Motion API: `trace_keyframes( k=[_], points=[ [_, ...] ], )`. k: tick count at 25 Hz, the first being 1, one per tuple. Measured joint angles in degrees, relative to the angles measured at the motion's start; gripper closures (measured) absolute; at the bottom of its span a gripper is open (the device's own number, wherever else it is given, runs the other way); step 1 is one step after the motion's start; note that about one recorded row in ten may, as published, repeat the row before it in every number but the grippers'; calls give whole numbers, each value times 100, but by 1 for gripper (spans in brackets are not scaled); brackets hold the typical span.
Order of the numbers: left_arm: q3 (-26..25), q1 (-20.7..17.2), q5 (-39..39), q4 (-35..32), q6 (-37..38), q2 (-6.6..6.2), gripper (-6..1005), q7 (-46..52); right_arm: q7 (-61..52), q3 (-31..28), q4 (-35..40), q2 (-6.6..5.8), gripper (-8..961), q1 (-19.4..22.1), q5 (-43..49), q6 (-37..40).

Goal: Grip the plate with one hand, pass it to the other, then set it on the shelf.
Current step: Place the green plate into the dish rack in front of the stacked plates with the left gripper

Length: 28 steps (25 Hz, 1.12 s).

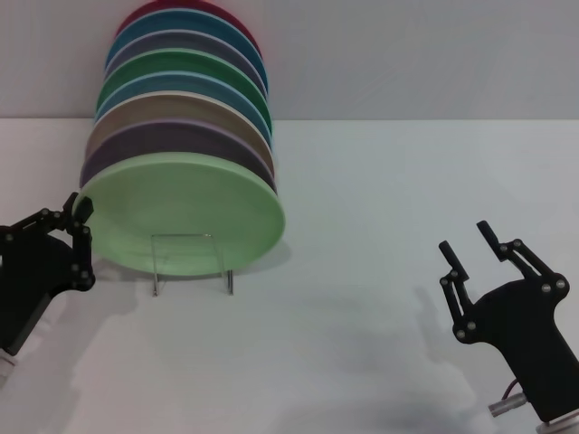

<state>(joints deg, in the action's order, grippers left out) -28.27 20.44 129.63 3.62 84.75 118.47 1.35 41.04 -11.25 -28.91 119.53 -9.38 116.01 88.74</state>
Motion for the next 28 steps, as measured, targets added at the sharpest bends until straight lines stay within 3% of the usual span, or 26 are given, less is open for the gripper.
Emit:
trace_keyframes(
  k=[10,16,25,28],
  points=[
    [120,13,-44,6,-73,0,934,-3,0,-11,3,0,539,-46,-8,-39],
    [46,-113,-51,19,82,0,730,-4,-75,-21,40,0,529,-174,-270,-154],
    [-161,-900,-60,620,784,9,570,194,-974,-351,291,-5,514,-562,-724,-292],
    [-265,-915,-61,682,734,20,538,376,-1351,-519,378,-7,509,-679,-732,-409]
  ],
)
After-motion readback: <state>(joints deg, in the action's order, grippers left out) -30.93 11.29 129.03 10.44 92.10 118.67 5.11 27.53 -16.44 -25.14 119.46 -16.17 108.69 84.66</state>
